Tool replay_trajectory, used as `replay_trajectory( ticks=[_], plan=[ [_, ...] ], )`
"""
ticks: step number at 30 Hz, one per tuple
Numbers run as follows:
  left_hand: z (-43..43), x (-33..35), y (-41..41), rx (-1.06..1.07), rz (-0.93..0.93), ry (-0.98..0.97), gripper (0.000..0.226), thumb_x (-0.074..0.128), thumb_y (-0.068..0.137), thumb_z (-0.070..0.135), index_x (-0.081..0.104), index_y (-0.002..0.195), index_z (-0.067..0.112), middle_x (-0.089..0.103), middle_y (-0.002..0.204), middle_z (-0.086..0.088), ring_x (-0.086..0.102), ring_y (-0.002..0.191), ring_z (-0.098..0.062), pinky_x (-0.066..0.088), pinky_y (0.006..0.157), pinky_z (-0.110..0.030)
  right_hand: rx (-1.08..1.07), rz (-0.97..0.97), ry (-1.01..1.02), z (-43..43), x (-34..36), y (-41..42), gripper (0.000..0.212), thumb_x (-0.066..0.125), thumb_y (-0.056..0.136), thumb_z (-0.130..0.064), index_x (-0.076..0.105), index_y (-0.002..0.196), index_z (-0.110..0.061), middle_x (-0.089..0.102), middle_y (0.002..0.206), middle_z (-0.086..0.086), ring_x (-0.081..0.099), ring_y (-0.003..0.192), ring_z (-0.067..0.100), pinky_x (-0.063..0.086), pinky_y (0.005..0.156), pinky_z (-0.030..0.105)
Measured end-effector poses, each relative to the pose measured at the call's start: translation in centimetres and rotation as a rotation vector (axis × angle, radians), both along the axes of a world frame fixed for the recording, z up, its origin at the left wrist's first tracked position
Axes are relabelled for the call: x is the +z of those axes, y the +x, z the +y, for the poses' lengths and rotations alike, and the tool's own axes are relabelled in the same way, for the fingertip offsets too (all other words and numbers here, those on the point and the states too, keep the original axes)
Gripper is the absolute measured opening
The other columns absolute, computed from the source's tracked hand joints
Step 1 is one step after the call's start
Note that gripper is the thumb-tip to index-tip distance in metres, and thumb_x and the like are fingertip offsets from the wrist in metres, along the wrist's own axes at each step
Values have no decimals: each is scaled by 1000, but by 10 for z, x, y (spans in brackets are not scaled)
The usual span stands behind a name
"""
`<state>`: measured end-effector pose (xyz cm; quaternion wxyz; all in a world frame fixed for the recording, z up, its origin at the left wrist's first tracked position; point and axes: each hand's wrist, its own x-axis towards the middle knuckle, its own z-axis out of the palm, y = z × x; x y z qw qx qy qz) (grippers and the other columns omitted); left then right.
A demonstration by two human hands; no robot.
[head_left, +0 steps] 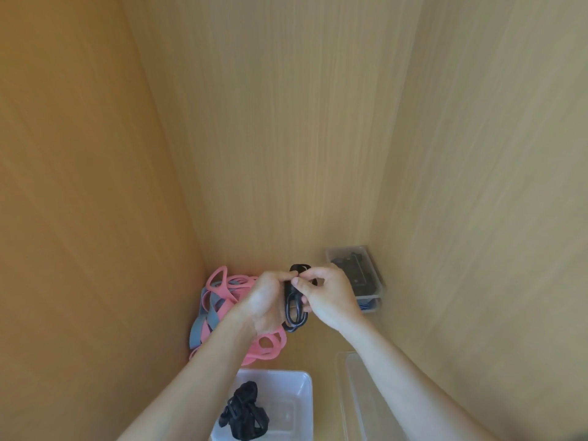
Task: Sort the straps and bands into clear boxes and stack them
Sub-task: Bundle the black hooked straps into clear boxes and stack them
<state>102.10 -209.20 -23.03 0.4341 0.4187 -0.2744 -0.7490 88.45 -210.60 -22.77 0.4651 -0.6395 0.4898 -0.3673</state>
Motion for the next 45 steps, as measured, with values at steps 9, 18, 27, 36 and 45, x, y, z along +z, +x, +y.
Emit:
replay_trajectory(
  ticks=[9,18,27,36,45],
  plan=[
    [-1,15,26,-224,-116,11,24,44,85,24,62,86,7,34,67,0,26,45,-8,21,36,-19,221,276,1,-23,4,-42,69,80,77,-19,44,133,-38,34,141,-11,38,129,11,39,104,32],
    [5,29,45,-265,-150,-31,11,61,87,19,55,81,12,31,66,3,19,47,-6,20,35,-15,268,326,22,-28,-11,-38,18,63,84,-22,65,101,-18,74,86,6,66,68,15,52,73,40],
    [12,7,65,-229,-345,-101,15,60,100,15,52,89,11,36,66,3,26,47,-4,22,36,-15,56,-76,303,-52,-1,-66,12,51,95,-3,58,102,-10,24,60,-5,14,55,14,13,41,24],
    [6,3,64,18,-98,5,28,56,98,32,52,78,13,34,63,4,25,41,-4,20,33,-16,280,36,390,-40,2,-76,40,73,86,-53,69,92,-14,24,70,-3,16,60,15,14,45,24],
    [7,-2,53,166,79,5,15,36,94,11,51,92,8,43,78,-5,34,61,-14,34,51,-24,219,-161,500,-25,-3,-66,28,59,101,-35,51,85,-14,29,61,-5,20,49,8,15,39,19]
  ],
)
